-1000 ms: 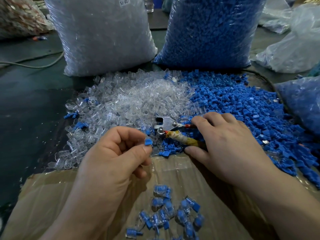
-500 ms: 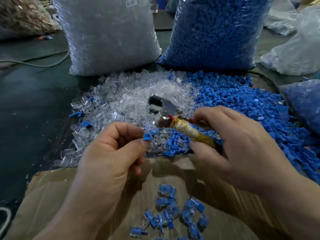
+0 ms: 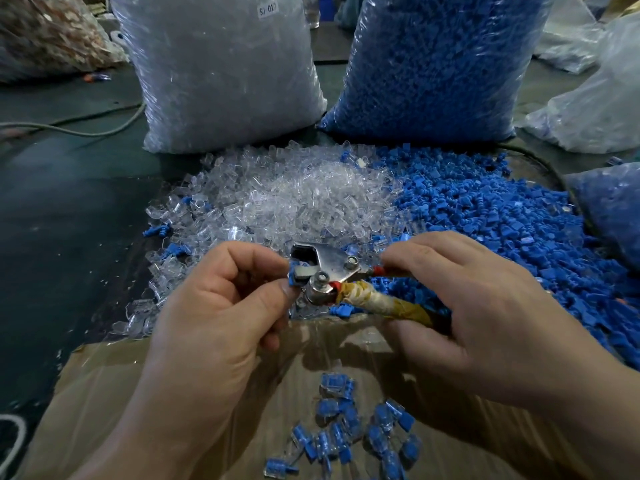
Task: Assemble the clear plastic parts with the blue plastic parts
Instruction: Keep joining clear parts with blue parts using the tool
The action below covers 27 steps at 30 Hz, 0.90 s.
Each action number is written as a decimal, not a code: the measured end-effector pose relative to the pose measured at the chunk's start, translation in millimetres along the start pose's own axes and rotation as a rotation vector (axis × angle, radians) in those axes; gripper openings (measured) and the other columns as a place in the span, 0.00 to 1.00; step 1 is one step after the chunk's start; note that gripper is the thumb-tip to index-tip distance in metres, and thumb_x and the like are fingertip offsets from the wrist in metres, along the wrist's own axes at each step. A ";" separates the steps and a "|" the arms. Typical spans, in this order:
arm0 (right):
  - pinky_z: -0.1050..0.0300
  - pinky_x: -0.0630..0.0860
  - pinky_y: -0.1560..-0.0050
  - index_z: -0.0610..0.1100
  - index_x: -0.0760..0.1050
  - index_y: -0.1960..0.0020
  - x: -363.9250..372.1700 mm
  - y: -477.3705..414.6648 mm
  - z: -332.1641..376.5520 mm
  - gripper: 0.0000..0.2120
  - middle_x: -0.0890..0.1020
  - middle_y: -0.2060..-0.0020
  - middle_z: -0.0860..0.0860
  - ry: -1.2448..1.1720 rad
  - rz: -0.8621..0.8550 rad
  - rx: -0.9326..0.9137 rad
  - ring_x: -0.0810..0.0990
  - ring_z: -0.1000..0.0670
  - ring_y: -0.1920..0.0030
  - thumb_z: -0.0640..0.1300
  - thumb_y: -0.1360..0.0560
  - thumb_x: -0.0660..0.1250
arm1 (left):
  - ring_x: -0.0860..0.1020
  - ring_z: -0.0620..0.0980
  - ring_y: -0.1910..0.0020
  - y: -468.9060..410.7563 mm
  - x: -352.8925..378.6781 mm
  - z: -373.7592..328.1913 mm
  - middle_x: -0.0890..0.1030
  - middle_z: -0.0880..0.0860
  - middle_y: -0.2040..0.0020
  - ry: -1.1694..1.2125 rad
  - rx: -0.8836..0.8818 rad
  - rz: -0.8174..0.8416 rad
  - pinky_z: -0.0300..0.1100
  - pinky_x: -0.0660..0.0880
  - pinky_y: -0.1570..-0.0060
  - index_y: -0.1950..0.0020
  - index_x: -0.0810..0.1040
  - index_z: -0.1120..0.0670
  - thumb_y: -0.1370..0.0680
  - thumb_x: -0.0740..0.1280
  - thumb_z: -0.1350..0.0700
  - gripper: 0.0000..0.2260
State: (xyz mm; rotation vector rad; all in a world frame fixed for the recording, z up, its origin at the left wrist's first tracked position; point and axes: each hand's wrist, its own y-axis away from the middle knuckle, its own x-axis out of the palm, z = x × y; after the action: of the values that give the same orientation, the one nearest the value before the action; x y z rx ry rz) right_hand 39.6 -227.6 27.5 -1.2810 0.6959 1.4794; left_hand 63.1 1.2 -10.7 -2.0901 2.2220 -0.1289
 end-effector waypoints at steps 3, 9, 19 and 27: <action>0.61 0.70 0.51 0.51 0.73 0.34 0.7 0.0 -0.6 0.27 0.78 0.46 0.57 0.026 -0.005 -0.021 0.76 0.54 0.48 0.63 0.29 0.59 | 0.77 0.44 0.72 1.6 -0.7 0.4 0.80 0.49 0.67 -0.004 0.033 -0.001 0.35 0.74 0.74 0.56 0.82 0.44 0.31 0.75 0.53 0.06; 0.57 0.76 0.55 0.50 0.78 0.39 0.4 -1.4 0.9 0.28 0.80 0.55 0.57 0.031 -0.039 -0.054 0.79 0.53 0.56 0.67 0.28 0.57 | 0.77 0.44 0.71 3.9 -1.4 -1.6 0.81 0.50 0.66 -0.050 0.041 0.021 0.35 0.75 0.73 0.56 0.82 0.44 0.33 0.71 0.51 0.07; 0.61 0.67 0.55 0.56 0.75 0.40 5.1 -4.2 -5.7 0.30 0.78 0.53 0.62 0.128 -0.027 0.089 0.74 0.57 0.54 0.73 0.32 0.53 | 0.75 0.45 0.76 0.5 -1.5 -1.2 0.78 0.49 0.72 -0.142 -0.075 -0.053 0.36 0.73 0.76 0.59 0.81 0.46 0.30 0.72 0.58 0.07; 0.50 0.64 0.39 0.57 0.69 0.34 11.0 -21.8 -17.1 0.35 0.75 0.43 0.55 0.272 0.083 0.273 0.68 0.50 0.42 0.74 0.35 0.53 | 0.75 0.44 0.78 6.0 10.5 0.8 0.80 0.53 0.73 -0.181 -0.231 0.058 0.32 0.70 0.77 0.57 0.82 0.42 0.25 0.70 0.59 0.11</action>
State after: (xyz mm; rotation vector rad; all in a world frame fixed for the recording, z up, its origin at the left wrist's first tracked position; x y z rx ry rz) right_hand 66.9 -232.5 16.6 -1.2622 1.1022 1.2354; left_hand 56.6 -8.9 -12.3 -2.0449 2.2779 0.3227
